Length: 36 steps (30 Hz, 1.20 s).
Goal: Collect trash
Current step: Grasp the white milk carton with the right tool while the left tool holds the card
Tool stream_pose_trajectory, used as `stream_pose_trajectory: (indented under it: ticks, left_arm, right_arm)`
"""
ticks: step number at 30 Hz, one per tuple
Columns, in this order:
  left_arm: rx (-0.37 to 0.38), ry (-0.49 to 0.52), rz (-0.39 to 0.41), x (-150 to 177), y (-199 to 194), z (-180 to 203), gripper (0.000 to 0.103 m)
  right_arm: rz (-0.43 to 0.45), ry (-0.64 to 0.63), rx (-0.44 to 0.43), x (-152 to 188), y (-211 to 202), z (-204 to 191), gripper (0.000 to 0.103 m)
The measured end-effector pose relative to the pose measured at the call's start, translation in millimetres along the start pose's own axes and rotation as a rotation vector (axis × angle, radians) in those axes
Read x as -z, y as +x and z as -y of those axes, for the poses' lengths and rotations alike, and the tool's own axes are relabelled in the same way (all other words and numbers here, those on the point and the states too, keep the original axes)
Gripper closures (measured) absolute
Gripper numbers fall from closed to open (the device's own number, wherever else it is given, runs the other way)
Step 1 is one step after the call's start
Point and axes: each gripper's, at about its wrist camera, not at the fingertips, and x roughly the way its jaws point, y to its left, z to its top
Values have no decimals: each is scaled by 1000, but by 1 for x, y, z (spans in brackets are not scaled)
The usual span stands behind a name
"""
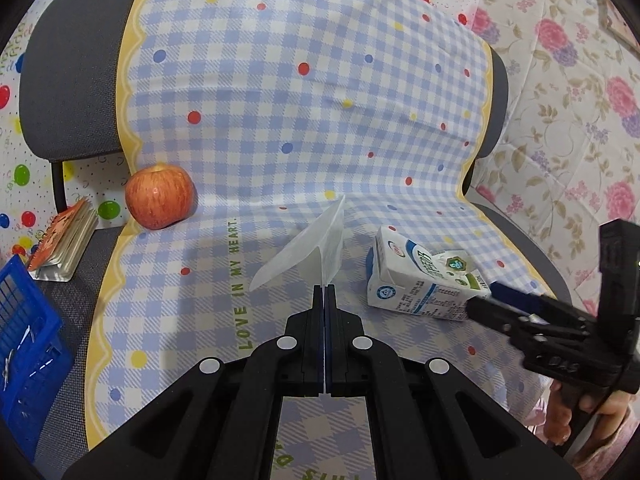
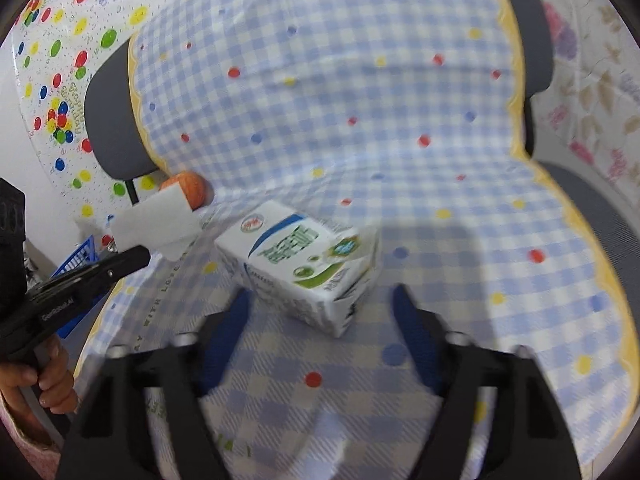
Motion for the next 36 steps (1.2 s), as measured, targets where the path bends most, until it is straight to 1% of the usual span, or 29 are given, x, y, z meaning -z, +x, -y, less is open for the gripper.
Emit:
stream_pose_trajectory:
  ticks: [1, 2, 4, 5, 6, 7, 9, 10, 11, 12, 14, 15, 17, 18, 26, 30, 31, 32, 34, 36]
  left_arm:
    - [-5, 0, 3, 0, 0, -1, 103]
    - [-10, 1, 7, -1, -1, -2, 103]
    - [-13, -3, 12, -2, -2, -4, 103]
    - [-14, -4, 13, -2, -3, -5, 103]
    - [-16, -3, 14, -2, -3, -5, 103]
    - [-18, -3, 15, -2, -4, -6, 103]
    - [-12, -10, 13, -1, -4, -6, 103]
    - [-9, -12, 9, -1, -3, -6, 103]
    - [-8, -11, 7, 0, -2, -5, 103]
    - [-5, -10, 5, 0, -2, -5, 103]
    - [2, -10, -3, 1, 1, -4, 103]
    - [6, -14, -6, 1, 2, -4, 103]
    - [7, -19, -9, 1, 4, -4, 103]
    - [4, -20, -10, 1, 4, -4, 103]
    - [-18, -37, -24, -8, 19, -15, 103]
    - [-25, -46, -31, -11, 25, -21, 103]
    - [-23, -51, -35, -12, 27, -23, 103]
    - [-21, -54, -38, -12, 29, -23, 103]
    - [-22, -56, -44, -12, 31, -24, 103]
    - [-25, -56, -48, -11, 32, -24, 103]
  right_arm:
    - [-6, -11, -9, 1, 2, -3, 59]
    - [-15, -38, -37, 2, 3, -9, 64]
    - [-31, -84, -105, 5, 2, -20, 69]
    - [-29, -103, -129, 7, -1, -25, 69]
    - [-15, -123, -128, 8, -6, -30, 69]
    - [0, -130, -109, 7, -9, -32, 69]
    - [23, -131, -51, 5, -13, -31, 54]
    - [38, -133, -24, 3, -14, -28, 42]
    - [44, -133, -15, 2, -14, -26, 35]
    - [48, -130, -6, 0, -12, -23, 33]
    - [54, -131, -14, -4, -7, -19, 26]
    - [56, -135, -17, -5, -4, -16, 25]
    - [59, -142, -37, -8, 4, -11, 18]
    - [52, -147, -48, -11, 9, -9, 17]
    - [7, -186, -74, -29, 38, -9, 15]
    - [-1, -199, -90, -30, 41, -10, 15]
    - [4, -205, -94, -28, 39, -11, 17]
    - [9, -213, -98, -25, 36, -13, 22]
    - [9, -220, -103, -23, 32, -15, 29]
    - [12, -231, -100, -19, 27, -19, 30]
